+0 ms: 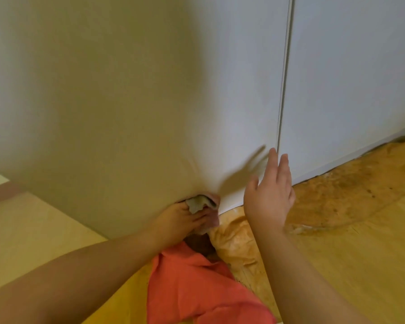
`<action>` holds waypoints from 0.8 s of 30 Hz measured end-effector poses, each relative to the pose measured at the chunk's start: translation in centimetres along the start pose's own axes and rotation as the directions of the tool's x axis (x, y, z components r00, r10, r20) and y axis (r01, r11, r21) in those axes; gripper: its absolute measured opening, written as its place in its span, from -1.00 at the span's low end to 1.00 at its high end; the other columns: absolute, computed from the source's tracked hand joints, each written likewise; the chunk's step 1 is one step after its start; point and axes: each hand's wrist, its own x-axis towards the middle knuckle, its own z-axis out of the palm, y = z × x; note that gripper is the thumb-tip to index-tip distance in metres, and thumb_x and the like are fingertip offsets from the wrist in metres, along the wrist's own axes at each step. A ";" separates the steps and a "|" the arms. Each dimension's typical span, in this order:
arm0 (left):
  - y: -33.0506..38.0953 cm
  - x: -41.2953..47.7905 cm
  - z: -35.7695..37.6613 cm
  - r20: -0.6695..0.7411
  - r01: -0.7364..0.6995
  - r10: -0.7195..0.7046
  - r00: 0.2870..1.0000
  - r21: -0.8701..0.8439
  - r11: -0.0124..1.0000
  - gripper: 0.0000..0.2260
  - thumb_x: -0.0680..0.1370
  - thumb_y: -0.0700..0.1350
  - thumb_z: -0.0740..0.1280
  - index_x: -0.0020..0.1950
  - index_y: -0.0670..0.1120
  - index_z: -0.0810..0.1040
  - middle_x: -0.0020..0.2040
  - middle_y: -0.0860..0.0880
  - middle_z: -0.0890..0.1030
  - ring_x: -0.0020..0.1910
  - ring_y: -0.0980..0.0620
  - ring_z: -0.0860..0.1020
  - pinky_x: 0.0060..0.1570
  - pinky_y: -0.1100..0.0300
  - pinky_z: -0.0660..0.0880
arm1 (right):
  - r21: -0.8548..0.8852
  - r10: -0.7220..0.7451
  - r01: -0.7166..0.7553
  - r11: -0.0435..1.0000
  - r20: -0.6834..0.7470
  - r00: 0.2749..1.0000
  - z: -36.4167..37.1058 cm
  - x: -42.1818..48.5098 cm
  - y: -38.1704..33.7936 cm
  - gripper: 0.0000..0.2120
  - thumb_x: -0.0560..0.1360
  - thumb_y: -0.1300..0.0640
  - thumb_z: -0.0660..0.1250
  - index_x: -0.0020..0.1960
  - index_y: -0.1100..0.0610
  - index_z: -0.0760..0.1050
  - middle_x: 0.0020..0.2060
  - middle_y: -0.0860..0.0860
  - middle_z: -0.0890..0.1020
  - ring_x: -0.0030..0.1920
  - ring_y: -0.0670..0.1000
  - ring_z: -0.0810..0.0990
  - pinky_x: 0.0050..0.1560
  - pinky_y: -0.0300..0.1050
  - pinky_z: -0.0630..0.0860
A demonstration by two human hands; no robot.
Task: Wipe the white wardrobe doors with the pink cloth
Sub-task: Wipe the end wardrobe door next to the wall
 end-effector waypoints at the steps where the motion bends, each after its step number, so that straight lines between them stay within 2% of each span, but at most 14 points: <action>1: -0.5 -2.2 0.9 0.028 0.004 -0.004 1.000 0.006 1.000 -0.65 0.34 0.07 0.33 0.10 0.09 0.66 0.10 0.11 0.64 0.09 0.11 0.61 0.20 0.17 0.26 | 0.010 -0.002 0.002 1.000 0.011 1.000 0.5 -0.2 -0.7 -0.43 0.60 0.12 0.06 0.52 -0.08 -0.13 0.52 -0.04 -0.07 0.51 -0.02 -0.07 0.43 0.02 -0.06; 3: -1.2 -5.0 1.1 -0.006 0.064 -0.064 0.998 -0.006 0.998 -0.59 0.40 0.00 0.16 0.17 0.11 0.63 0.10 0.12 0.64 0.04 0.10 0.62 0.11 0.15 0.31 | 0.003 -0.034 0.034 0.999 0.026 0.999 1.0 -0.6 -1.6 -0.43 0.60 0.11 0.05 0.52 -0.07 -0.12 0.52 -0.03 -0.07 0.51 -0.02 -0.07 0.43 0.03 -0.05; 5: -3.1 -5.4 -1.1 -0.170 0.174 -0.191 0.967 -0.107 0.979 -0.52 0.40 -0.10 0.14 0.30 0.07 0.50 0.26 0.06 0.56 0.03 0.06 0.62 -0.02 0.12 0.38 | 0.004 -0.066 0.066 0.998 0.007 0.998 1.2 -0.5 -2.6 -0.44 0.60 0.11 0.06 0.52 -0.06 -0.10 0.52 -0.03 -0.05 0.51 -0.01 -0.05 0.43 0.04 -0.04; 7: -5.3 -3.8 -4.9 -0.382 0.273 -0.315 0.869 -0.161 0.948 -0.50 0.39 -0.14 0.17 0.35 0.02 0.40 0.43 0.02 0.37 0.17 -0.01 0.52 -0.02 0.07 0.42 | 0.023 -0.069 0.069 0.997 -0.023 0.997 1.1 -0.3 -2.9 -0.43 0.59 0.11 0.07 0.52 -0.06 -0.09 0.52 -0.03 -0.04 0.50 -0.01 -0.03 0.43 0.05 -0.04; 9: -7.1 -2.0 -8.1 -0.533 0.386 -0.400 0.746 -0.144 0.911 -0.54 0.44 -0.12 0.23 0.35 0.01 0.44 0.48 -0.02 0.30 0.32 -0.05 0.38 0.08 0.02 0.41 | 0.038 -0.060 0.061 0.997 -0.043 0.997 1.0 -0.2 -2.8 -0.42 0.58 0.14 0.09 0.52 -0.06 -0.08 0.52 -0.02 -0.03 0.50 -0.01 0.00 0.42 0.04 -0.05; 11: -6.9 -0.5 -7.9 -0.555 0.461 -0.458 0.694 -0.146 0.875 -0.58 0.49 -0.10 0.26 0.35 0.01 0.48 0.47 -0.05 0.31 0.38 -0.07 0.32 0.18 -0.03 0.36 | 0.034 -0.047 0.049 0.998 -0.049 0.998 0.7 -0.4 -2.4 -0.41 0.58 0.15 0.10 0.52 -0.06 -0.07 0.52 -0.01 -0.02 0.50 0.00 0.01 0.42 0.04 -0.04; 12: -5.7 0.0 -6.8 -0.532 0.463 -0.448 0.719 -0.114 0.879 -0.57 0.48 -0.09 0.27 0.37 0.02 0.47 0.46 -0.05 0.32 0.37 -0.07 0.33 0.17 -0.02 0.35 | 0.028 -0.042 0.043 0.999 -0.050 0.998 0.6 -0.5 -2.1 -0.41 0.58 0.15 0.10 0.52 -0.06 -0.07 0.52 -0.02 -0.02 0.50 0.00 0.00 0.42 0.04 -0.04; 15: -0.5 -0.1 -1.2 -0.256 0.281 -0.259 0.931 0.053 0.958 -0.39 0.36 0.12 0.43 0.38 0.06 0.39 0.37 0.04 0.45 0.20 0.04 0.49 0.10 0.09 0.28 | 0.028 -0.027 0.027 0.999 -0.034 0.999 -0.4 -0.6 -1.8 -0.42 0.59 0.10 0.10 0.52 -0.07 -0.09 0.52 -0.03 -0.04 0.50 0.00 -0.02 0.42 0.04 -0.06; 16: 0.7 -0.6 0.3 -0.174 0.224 -0.208 0.962 0.075 0.972 -0.30 0.30 0.16 0.49 0.38 0.05 0.35 0.32 0.07 0.50 0.17 0.06 0.52 0.15 0.10 0.26 | 0.046 -0.027 0.028 0.999 -0.035 0.999 -0.7 -0.7 -1.9 -0.42 0.59 0.08 0.10 0.52 -0.07 -0.09 0.52 -0.03 -0.04 0.50 0.00 -0.02 0.42 0.04 -0.07; 17: 1.2 -1.0 0.9 -0.179 0.224 -0.207 0.962 0.085 0.971 -0.30 0.31 0.16 0.48 0.37 0.02 0.30 0.29 0.07 0.53 0.17 0.06 0.53 0.21 0.09 0.25 | 0.071 -0.034 0.037 0.997 -0.045 0.998 -1.2 -0.6 -2.1 -0.42 0.59 0.05 0.10 0.52 -0.07 -0.10 0.52 -0.03 -0.05 0.50 -0.01 -0.02 0.43 0.03 -0.08; 19: 0.1 -1.4 0.1 -0.315 0.271 -0.257 0.913 0.001 0.962 -0.47 0.43 0.08 0.27 0.36 0.00 0.27 0.27 0.04 0.56 0.11 0.02 0.56 0.19 0.10 0.27 | 0.115 -0.046 0.055 0.992 -0.079 0.996 -2.0 0.1 -2.5 -0.42 0.59 0.03 0.11 0.52 -0.06 -0.09 0.52 -0.04 -0.04 0.50 -0.02 -0.02 0.43 0.02 -0.10; 21: -2.8 -1.5 -3.9 -0.463 0.351 -0.350 0.814 -0.088 0.932 -0.53 0.45 -0.01 0.19 0.37 0.02 0.35 0.38 0.02 0.45 -0.03 -0.02 0.58 0.00 0.08 0.36 | 0.134 -0.037 0.054 0.989 -0.121 0.992 -2.5 0.5 -2.7 -0.41 0.58 0.07 0.12 0.52 -0.05 -0.06 0.52 -0.03 -0.02 0.50 -0.01 0.00 0.43 0.02 -0.09; 22: -4.8 -1.7 -6.4 -0.543 0.409 -0.399 0.739 -0.110 0.906 -0.55 0.47 -0.01 0.21 0.37 0.02 0.39 0.43 -0.02 0.38 0.00 -0.05 0.58 -0.05 0.05 0.38 | 0.151 -0.026 0.046 0.987 -0.131 0.991 -2.4 0.5 -2.9 -0.40 0.57 0.11 0.13 0.52 -0.04 -0.04 0.52 -0.03 -0.01 0.50 -0.01 0.02 0.43 0.02 -0.08; 24: -8.6 -0.9 -10.6 -0.648 0.554 -0.488 0.585 -0.121 0.824 -0.57 0.52 0.06 0.21 0.38 -0.01 0.43 0.46 -0.11 0.31 0.30 -0.11 0.41 0.13 -0.02 0.32 | 0.172 -0.018 0.041 0.984 -0.133 0.991 -2.0 0.2 -3.5 -0.38 0.53 0.19 0.15 0.52 -0.02 0.01 0.52 -0.03 0.01 0.49 -0.01 0.04 0.43 0.02 -0.07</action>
